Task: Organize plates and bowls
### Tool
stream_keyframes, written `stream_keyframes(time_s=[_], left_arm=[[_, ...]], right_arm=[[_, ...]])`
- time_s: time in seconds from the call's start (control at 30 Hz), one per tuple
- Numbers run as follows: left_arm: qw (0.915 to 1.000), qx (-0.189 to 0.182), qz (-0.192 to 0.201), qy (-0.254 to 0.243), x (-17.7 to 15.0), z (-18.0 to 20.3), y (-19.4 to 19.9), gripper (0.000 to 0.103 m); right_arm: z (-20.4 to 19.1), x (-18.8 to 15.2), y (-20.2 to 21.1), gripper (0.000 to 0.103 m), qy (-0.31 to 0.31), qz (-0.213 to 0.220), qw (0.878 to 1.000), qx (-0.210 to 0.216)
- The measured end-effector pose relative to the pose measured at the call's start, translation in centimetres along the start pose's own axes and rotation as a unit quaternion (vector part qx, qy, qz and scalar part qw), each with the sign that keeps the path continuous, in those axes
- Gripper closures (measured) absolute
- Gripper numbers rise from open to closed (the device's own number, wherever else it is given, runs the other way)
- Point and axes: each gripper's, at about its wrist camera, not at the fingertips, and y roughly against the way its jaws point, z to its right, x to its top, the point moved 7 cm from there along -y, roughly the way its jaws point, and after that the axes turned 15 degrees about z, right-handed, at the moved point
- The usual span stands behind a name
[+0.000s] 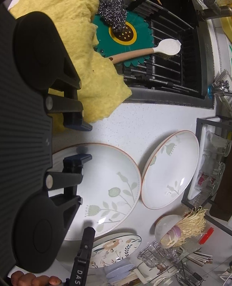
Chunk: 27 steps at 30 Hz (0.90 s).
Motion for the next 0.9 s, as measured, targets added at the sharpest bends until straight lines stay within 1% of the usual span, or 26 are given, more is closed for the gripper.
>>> stream_keyframes(time_s=[0.07,0.17,0.2,0.37,0.53,0.6,0.7,0.9], left_arm=[[0.9999,-0.01,-0.002,0.003,0.1,0.0,-0.3,0.077],[0.9997,-0.022,-0.008,0.006,0.2,0.2,-0.5,0.081],[0.9995,-0.029,-0.011,0.01,0.2,0.3,-0.6,0.081],[0.9994,-0.029,-0.018,-0.003,0.2,0.8,-0.8,0.081],[0.9989,-0.037,-0.023,0.015,0.5,0.6,-0.6,0.081],[0.9989,-0.035,-0.025,0.018,0.7,0.7,-0.4,0.081],[0.9989,-0.039,-0.025,0.012,1.5,1.3,0.1,0.081],[0.9983,-0.052,-0.024,0.001,3.8,2.7,1.2,0.081]], right_arm=[[0.2,-0.2,-0.4,0.078,-0.004,-0.003,1.0,-0.004],[0.1,-0.2,-0.6,0.078,-0.003,-0.001,1.0,-0.006],[0.1,-0.2,-0.6,0.078,-0.003,0.0,1.0,-0.002],[0.0,-0.2,-0.7,0.078,0.005,-0.002,1.0,0.005],[0.2,0.3,-0.3,0.077,0.002,0.004,1.0,0.004],[0.0,0.6,-0.1,0.077,0.007,0.008,1.0,0.005],[0.1,1.3,0.4,0.077,0.0,0.01,1.0,0.002],[0.3,3.3,2.3,0.077,-0.017,0.032,0.999,0.005]])
